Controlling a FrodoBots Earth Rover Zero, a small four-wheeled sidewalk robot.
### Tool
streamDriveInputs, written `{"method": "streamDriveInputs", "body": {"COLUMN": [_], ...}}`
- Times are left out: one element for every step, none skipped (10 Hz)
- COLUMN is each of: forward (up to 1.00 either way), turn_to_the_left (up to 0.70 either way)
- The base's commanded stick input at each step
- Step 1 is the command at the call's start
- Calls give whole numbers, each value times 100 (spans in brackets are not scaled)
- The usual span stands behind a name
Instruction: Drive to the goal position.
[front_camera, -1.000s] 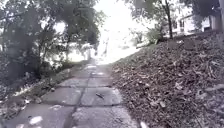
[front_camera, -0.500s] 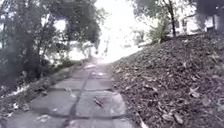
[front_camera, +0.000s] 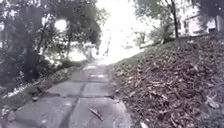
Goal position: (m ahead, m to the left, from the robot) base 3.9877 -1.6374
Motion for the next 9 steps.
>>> {"method": "streamDriveInputs", "body": {"forward": [50,50,50,50,50,50,50,50,50], "turn_to_the_left": [0,0,0,0,0,0,0,0,0]}}
